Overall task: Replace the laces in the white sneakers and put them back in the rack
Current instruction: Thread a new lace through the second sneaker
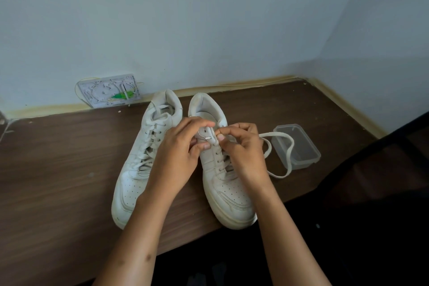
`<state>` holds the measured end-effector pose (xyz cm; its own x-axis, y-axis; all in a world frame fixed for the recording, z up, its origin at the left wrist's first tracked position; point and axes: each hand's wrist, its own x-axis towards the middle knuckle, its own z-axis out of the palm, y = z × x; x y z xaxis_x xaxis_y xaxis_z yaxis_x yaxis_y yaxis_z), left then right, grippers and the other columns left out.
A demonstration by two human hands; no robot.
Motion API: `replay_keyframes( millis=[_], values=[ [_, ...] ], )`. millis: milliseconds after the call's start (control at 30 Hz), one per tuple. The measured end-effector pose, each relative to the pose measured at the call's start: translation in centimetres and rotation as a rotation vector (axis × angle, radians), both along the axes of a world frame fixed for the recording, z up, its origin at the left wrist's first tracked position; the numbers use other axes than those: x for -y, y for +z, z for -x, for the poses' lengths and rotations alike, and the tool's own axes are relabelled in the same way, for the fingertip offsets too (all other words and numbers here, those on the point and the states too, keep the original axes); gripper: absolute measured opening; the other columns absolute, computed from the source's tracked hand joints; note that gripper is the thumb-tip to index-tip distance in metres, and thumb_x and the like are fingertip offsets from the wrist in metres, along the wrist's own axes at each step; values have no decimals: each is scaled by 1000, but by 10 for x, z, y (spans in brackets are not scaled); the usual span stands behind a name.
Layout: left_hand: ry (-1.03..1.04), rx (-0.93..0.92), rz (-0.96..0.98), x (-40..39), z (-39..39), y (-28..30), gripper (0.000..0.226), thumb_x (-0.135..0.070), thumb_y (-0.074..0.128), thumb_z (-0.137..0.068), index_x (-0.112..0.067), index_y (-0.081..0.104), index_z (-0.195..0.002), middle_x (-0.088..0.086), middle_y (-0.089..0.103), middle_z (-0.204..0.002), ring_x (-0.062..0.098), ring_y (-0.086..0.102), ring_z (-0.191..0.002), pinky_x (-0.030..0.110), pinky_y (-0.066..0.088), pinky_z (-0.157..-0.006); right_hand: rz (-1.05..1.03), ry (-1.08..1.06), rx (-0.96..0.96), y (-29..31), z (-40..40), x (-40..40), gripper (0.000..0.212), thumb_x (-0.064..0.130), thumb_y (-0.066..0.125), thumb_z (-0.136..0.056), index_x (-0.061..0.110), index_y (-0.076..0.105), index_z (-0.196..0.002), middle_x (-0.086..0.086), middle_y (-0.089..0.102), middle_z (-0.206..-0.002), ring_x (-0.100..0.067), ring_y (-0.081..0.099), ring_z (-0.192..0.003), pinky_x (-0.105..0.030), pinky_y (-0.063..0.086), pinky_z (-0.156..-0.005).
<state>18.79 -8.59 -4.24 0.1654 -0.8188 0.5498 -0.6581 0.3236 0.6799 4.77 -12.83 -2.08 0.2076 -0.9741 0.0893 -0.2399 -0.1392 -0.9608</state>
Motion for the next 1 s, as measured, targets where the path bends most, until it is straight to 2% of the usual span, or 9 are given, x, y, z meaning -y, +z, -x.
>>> replay_keyframes(
  millis=[100, 233, 400, 467, 600, 667, 767, 900, 1000],
  values=[
    [29, -65, -11, -1, -3, 1, 41, -14, 78, -79, -27, 66, -116, -18, 57, -115, 4, 59, -97, 23, 58, -73, 156, -64, -206, 6, 7, -13, 21, 27, 66, -91, 42, 65, -107, 15, 37, -117, -11, 32, -117, -34, 36, -104],
    [88, -84, 31, -2, 4, 1, 16, -23, 77, -81, -20, 75, -96, -13, 64, -110, 6, 63, -96, 32, 59, -73, 262, -210, -451, -5, 15, -54, 38, 35, 59, -95, 20, 46, -128, 4, 40, -126, -11, 35, -113, -31, 38, -99],
    [247, 174, 24, -8, 9, 8, 4, -27, 61, -92, -26, 64, -96, -17, 58, -108, 8, 62, -83, 35, 54, -57, 200, -84, -858, -21, 12, -74, 78, 62, 7, -95, 9, 20, -151, -7, 28, -154, -21, 30, -140, -34, 28, -114],
    [327, 150, 59, -9, 6, 11, 2, -24, 55, -96, -23, 57, -97, -15, 54, -105, 9, 60, -82, 32, 50, -56, 187, -61, -890, -23, 11, -73, 86, 65, -3, -91, 9, 8, -155, -8, 18, -161, -20, 21, -147, -32, 17, -119],
    [561, -117, 226, -13, -12, 14, 11, -16, 49, -98, -7, 55, -100, 0, 51, -102, 17, 52, -89, 27, 42, -73, 176, -40, -901, -25, 12, -73, 94, 66, -13, -83, 8, 1, -155, -9, 11, -163, -19, 13, -149, -29, 7, -120],
    [629, -44, 206, -15, -20, 15, 13, -18, 54, -97, -7, 58, -102, 7, 55, -105, 28, 52, -96, 28, 39, -83, 182, -41, -917, -26, 12, -72, 95, 65, -15, -82, 7, 0, -155, -9, 11, -163, -19, 13, -150, -29, 6, -120],
    [493, 167, 179, -15, -17, 16, 19, -25, 61, -94, -13, 65, -109, 6, 61, -111, 31, 52, -105, 23, 30, -96, 178, -48, -918, -26, 10, -71, 96, 64, -15, -82, 6, 2, -155, -11, 12, -163, -21, 14, -149, -30, 7, -121],
    [343, 372, 98, -11, 2, 8, 23, -43, 67, -86, -23, 73, -96, -8, 69, -96, 20, 58, -96, 36, 38, -89, 183, -51, -929, -28, 10, -71, 92, 63, -10, -86, 4, 6, -155, -14, 16, -162, -23, 18, -149, -32, 10, -121],
    [318, 372, 96, -8, 6, 2, 16, -37, 65, -87, -22, 73, -89, -10, 72, -87, 18, 61, -88, 34, 37, -87, 166, -41, -939, -28, 10, -71, 94, 64, -13, -83, 6, 4, -155, -12, 15, -162, -22, 16, -149, -32, 9, -121]
  ],
)
